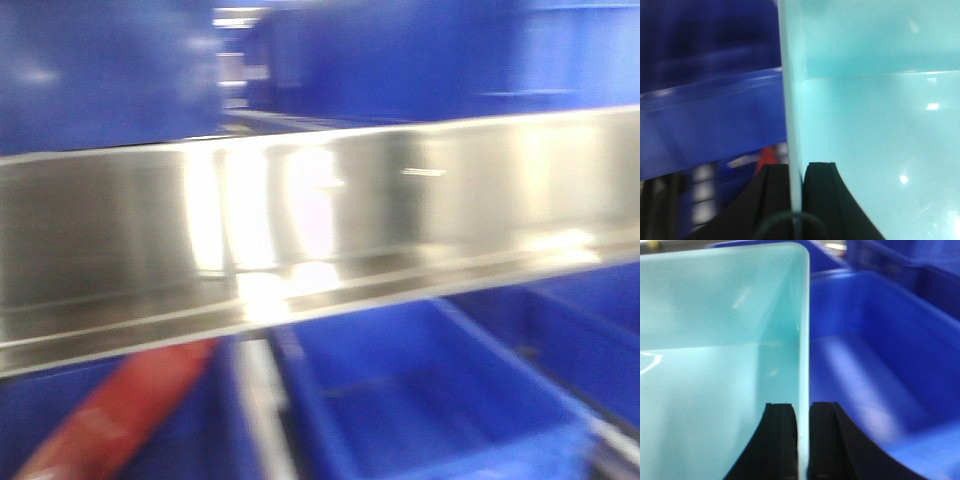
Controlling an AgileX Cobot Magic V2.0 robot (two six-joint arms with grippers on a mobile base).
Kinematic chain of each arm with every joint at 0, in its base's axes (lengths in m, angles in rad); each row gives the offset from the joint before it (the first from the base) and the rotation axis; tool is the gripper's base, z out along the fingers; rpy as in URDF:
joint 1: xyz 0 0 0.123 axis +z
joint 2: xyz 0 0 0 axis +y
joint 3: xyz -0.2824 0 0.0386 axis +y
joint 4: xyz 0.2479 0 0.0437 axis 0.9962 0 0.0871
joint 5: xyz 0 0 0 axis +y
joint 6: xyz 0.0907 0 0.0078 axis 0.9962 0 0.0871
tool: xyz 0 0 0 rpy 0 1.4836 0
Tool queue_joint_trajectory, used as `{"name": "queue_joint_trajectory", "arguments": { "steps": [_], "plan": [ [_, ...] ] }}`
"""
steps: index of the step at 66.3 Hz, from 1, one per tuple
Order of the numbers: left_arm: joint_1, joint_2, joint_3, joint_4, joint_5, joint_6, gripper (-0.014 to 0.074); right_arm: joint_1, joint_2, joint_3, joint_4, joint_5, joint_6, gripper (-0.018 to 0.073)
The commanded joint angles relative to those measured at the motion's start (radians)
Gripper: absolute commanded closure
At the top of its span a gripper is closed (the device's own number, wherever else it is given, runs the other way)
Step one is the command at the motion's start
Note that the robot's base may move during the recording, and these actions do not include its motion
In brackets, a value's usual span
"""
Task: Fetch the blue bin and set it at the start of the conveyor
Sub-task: 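Hold the teal bin in both grippers while driving to the conveyor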
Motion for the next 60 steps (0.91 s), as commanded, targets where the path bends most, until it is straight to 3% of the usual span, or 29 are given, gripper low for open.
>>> {"name": "queue_joint_trajectory", "arguments": {
  "steps": [1,34,49,60],
  "plan": [
    [-0.007,-0.003,-0.011,-0.006,-0.044,0.003,0.0707,0.005,-0.008,-0.015,-0.003,-0.092,-0.005,0.0721],
    [-0.007,-0.003,-0.011,-0.006,-0.044,0.003,0.0707,0.005,-0.008,-0.015,-0.003,-0.081,-0.005,0.0721],
    [-0.007,-0.003,-0.011,-0.006,-0.044,0.003,0.0707,0.005,-0.008,-0.015,-0.003,0.034,-0.005,0.0721],
    [-0.007,-0.003,-0.011,-0.006,-0.044,0.003,0.0707,0.005,-0.008,-0.015,-0.003,0.035,-0.005,0.0721]
  ]
}}
